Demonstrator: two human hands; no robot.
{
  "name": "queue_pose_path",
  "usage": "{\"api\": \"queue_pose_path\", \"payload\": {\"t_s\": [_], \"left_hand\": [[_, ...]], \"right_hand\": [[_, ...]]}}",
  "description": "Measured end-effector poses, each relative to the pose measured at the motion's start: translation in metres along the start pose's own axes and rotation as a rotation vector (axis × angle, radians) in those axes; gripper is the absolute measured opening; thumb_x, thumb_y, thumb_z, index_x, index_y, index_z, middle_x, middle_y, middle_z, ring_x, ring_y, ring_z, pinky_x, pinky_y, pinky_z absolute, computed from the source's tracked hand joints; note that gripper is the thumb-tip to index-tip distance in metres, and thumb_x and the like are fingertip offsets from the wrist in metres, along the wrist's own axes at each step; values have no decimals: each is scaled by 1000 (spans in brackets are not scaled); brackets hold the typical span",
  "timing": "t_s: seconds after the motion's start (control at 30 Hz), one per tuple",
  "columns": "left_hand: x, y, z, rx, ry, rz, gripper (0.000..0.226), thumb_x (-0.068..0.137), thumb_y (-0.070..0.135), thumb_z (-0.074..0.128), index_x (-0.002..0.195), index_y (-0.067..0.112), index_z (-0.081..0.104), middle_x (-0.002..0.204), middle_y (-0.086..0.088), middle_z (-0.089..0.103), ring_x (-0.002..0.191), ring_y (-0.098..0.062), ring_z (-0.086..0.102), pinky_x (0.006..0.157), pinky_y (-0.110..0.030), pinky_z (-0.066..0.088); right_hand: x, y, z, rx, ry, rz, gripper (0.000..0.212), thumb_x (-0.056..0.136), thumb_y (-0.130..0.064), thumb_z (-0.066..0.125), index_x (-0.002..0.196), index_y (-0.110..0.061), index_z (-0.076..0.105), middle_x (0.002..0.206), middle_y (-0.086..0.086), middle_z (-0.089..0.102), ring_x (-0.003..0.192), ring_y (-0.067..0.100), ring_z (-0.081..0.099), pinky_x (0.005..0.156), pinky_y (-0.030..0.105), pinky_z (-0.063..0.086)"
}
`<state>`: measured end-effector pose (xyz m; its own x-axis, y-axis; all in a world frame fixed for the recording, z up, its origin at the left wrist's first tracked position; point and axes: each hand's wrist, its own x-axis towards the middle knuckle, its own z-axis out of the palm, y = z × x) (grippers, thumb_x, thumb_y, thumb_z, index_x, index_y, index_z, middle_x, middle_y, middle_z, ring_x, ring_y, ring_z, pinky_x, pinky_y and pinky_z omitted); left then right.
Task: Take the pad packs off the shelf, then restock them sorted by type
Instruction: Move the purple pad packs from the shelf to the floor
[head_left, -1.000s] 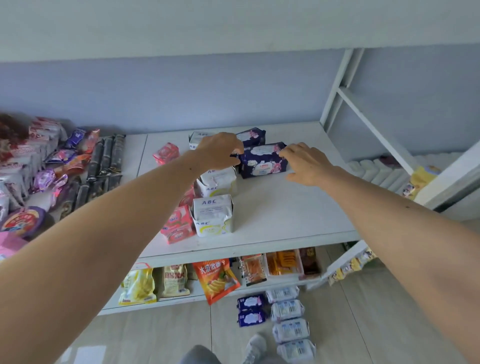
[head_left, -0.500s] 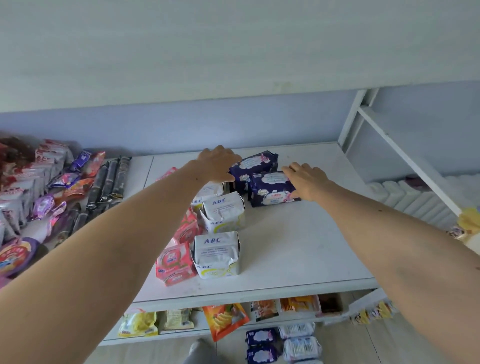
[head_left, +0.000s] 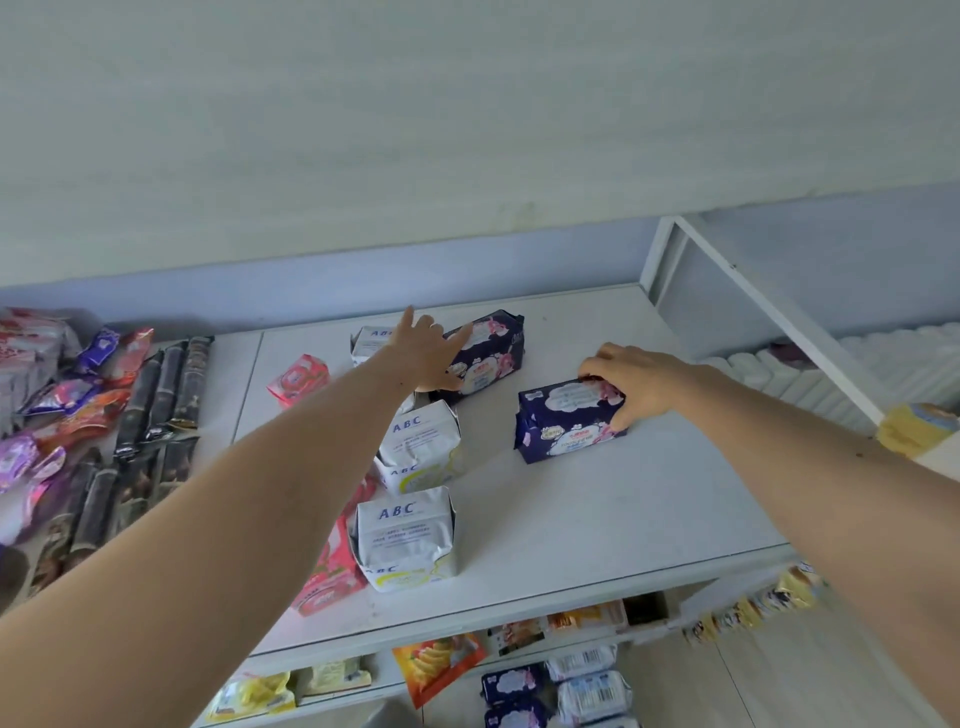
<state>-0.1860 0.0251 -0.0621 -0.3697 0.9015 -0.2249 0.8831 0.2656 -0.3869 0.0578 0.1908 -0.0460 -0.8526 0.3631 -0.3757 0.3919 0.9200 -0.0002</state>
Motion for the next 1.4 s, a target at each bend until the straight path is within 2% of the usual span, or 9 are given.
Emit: {"api": "queue_pose_path", "payload": {"t_s": [0.13,0.2,0.3,0.37,0.53,0.73,1.1,1.2,1.4], "left_hand": [[-2,8,0,11,19,-25,74,94,53,39,151,21,3,141,-16,40,134,-34,33,115,-58,3],[-4,10,-3,-1,52,-25,67,96,49,36,150,22,7,139,-17,41,128,-36,40,114,-54,12],[-8,10,-13,12,139,14,55,98,47,34,144,24,18,127,-16,48,109,-34,54,101,-42,31],[-12,12,-20,32,192,48,50,98,47,35,141,25,22,122,-16,50,102,-33,56,95,-39,34],[-31,23,-41,-15,273,78,52,98,45,37,144,26,21,129,-16,43,106,-34,53,96,-42,38],[-65,37,-63,-211,296,111,57,97,42,41,147,31,16,131,-13,35,108,-32,47,78,-45,51],[-155,59,-59,-339,333,188,60,95,36,48,146,35,17,129,-14,32,99,-36,48,90,-60,43],[-200,73,-54,-355,357,221,60,95,29,50,149,27,21,130,-18,33,101,-37,49,97,-56,40],[-293,111,-34,-420,314,274,60,97,23,49,149,20,21,133,-20,31,104,-35,46,95,-44,44]], "right_hand": [[-5,-5,13,54,17,25,79,71,-27,78,136,-27,34,123,0,44,105,25,52,76,34,44],[-8,-7,16,96,42,31,73,73,-24,77,134,-23,36,119,3,45,100,27,53,72,34,42],[-16,-5,18,163,66,28,65,76,-20,75,131,-18,39,113,3,44,96,26,51,73,34,42],[-23,-2,14,169,80,20,64,76,-20,74,130,-18,40,110,2,43,94,24,50,75,34,43],[-41,1,-2,168,128,-1,65,74,-20,75,130,-20,43,109,3,43,96,24,51,78,36,46],[-71,-7,-16,145,188,-14,66,76,-24,76,132,-17,42,116,6,46,103,24,51,84,37,46],[-170,-70,-1,148,302,55,65,78,-24,77,132,-14,41,119,6,48,108,24,50,78,31,40],[-209,-99,16,153,313,87,69,78,-24,77,133,-15,37,125,7,49,109,25,50,74,30,35],[-276,-151,61,240,281,112,93,77,-21,79,145,-19,14,139,13,45,114,30,52,87,38,45]]}}
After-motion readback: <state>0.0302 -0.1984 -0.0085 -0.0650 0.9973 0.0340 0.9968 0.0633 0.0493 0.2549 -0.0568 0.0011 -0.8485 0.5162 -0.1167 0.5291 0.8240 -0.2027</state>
